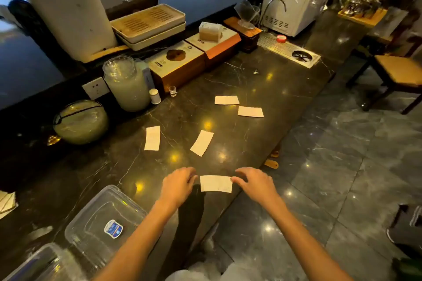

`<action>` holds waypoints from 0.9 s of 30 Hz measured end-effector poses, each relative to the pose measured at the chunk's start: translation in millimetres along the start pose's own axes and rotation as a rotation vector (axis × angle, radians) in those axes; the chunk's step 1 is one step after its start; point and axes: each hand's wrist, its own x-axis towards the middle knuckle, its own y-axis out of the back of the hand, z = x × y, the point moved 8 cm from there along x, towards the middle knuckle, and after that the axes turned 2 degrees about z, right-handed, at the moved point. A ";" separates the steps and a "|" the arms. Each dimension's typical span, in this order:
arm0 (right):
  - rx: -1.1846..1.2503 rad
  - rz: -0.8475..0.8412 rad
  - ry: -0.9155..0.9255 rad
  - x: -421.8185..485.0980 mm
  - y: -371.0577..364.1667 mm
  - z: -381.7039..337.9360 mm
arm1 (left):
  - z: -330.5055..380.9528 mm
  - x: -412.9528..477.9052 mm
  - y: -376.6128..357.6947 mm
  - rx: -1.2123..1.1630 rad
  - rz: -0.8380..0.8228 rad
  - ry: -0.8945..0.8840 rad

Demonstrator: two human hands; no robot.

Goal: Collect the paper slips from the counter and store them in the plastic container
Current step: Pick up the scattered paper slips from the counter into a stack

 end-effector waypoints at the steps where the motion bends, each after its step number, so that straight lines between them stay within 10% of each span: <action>1: -0.007 -0.021 -0.004 7.8 -5.0 -3.7 | 1.5 6.9 -8.6 0.002 -0.032 -0.003; 11: -0.087 -0.205 -0.069 46.0 -75.6 -1.8 | -8.1 41.0 -88.9 0.051 -0.318 0.030; 27: -0.047 -0.214 0.126 75.9 -90.4 9.2 | -7.3 50.1 -110.0 0.136 -0.274 0.098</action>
